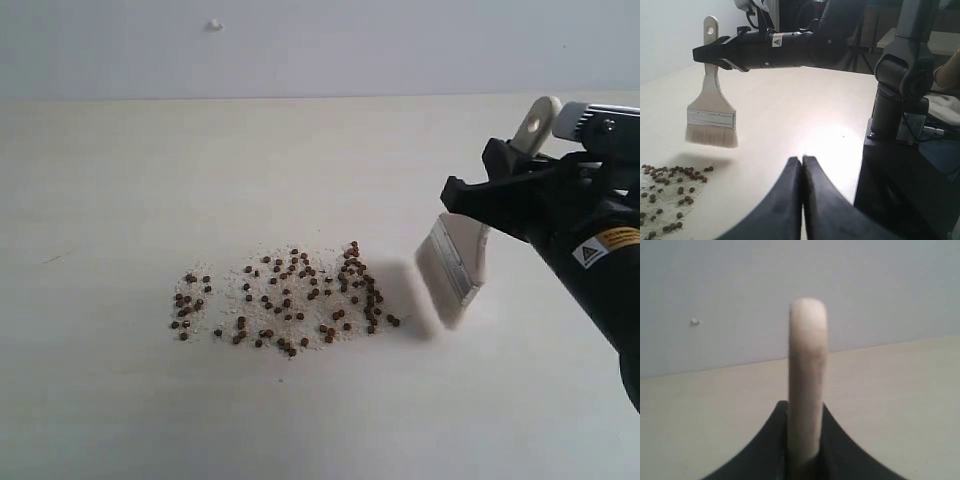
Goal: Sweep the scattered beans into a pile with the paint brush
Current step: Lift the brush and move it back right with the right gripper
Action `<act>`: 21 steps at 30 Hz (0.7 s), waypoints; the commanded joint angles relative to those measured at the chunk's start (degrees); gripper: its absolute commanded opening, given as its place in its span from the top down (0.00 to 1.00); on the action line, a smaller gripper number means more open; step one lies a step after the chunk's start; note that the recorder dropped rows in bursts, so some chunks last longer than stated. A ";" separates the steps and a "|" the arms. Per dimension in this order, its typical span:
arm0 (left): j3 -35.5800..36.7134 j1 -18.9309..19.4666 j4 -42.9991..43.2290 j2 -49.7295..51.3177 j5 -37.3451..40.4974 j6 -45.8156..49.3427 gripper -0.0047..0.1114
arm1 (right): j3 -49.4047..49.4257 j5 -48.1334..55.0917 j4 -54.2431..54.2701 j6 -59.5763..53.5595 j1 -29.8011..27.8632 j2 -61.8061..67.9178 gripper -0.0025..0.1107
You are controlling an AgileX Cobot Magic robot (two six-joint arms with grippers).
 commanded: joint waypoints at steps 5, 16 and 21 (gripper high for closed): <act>0.19 -0.08 -0.29 -0.39 -0.29 -0.43 0.96 | 0.10 -3.26 -1.06 2.64 0.09 5.40 0.98; 0.19 -0.08 -0.29 -0.39 -0.29 -0.43 0.96 | -1.78 -2.77 -5.73 8.53 0.09 9.72 0.98; 0.19 -0.08 -0.29 -0.39 -0.29 -0.43 0.96 | -4.67 -2.30 -9.79 12.43 0.09 11.37 0.98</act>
